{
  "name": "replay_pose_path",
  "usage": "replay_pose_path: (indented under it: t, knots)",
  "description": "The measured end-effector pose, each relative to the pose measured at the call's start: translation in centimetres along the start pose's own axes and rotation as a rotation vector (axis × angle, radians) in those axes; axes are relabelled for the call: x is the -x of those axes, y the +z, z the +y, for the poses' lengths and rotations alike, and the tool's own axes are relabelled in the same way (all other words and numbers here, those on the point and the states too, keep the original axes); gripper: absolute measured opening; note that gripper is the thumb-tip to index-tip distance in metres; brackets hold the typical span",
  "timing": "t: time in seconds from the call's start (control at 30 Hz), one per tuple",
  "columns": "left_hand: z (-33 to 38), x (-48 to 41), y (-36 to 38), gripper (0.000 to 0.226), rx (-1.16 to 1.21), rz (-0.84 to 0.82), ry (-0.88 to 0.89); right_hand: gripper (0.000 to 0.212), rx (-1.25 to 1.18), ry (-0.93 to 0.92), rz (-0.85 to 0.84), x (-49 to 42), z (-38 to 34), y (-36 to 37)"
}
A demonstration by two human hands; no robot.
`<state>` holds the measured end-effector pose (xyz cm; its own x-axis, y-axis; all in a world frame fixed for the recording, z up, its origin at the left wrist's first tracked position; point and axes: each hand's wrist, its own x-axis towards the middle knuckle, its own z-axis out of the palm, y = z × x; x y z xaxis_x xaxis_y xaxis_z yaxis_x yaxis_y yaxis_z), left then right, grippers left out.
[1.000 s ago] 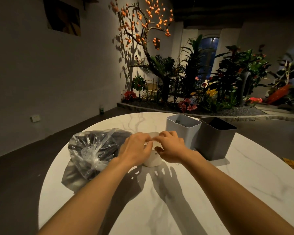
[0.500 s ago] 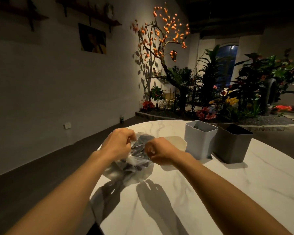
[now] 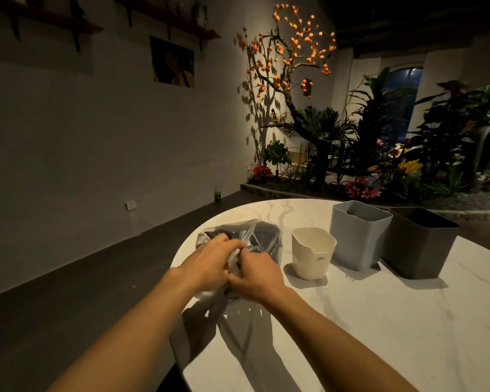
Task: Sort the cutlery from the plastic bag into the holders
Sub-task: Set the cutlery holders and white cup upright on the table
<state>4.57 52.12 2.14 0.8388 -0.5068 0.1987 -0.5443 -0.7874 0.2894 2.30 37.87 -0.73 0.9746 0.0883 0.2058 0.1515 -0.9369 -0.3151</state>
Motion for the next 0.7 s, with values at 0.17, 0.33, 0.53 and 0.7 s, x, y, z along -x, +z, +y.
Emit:
replay_pose_path:
  t: [0.17, 0.33, 0.53, 0.7]
  knots:
    - [1.0, -0.4, 0.7, 0.042, 0.029, -0.06, -0.028, 0.021, -0.014, -0.002, -0.094, -0.2, 1.2, 0.1]
    - [2.0, -0.3, 1.3, 0.015, -0.078, -0.074, -0.034, 0.02, -0.026, -0.063, -0.141, 0.3, 2.4, -0.4]
    - [3.4, -0.2, 1.3, 0.011, -0.037, -0.131, -0.019, 0.025, -0.064, -0.107, -0.166, 2.3, 3.6, -1.2]
    - [4.5, -0.1, 1.2, 0.012, -0.024, -0.16, 0.024, 0.029, -0.078, -0.114, -0.159, 3.9, 4.8, -2.2]
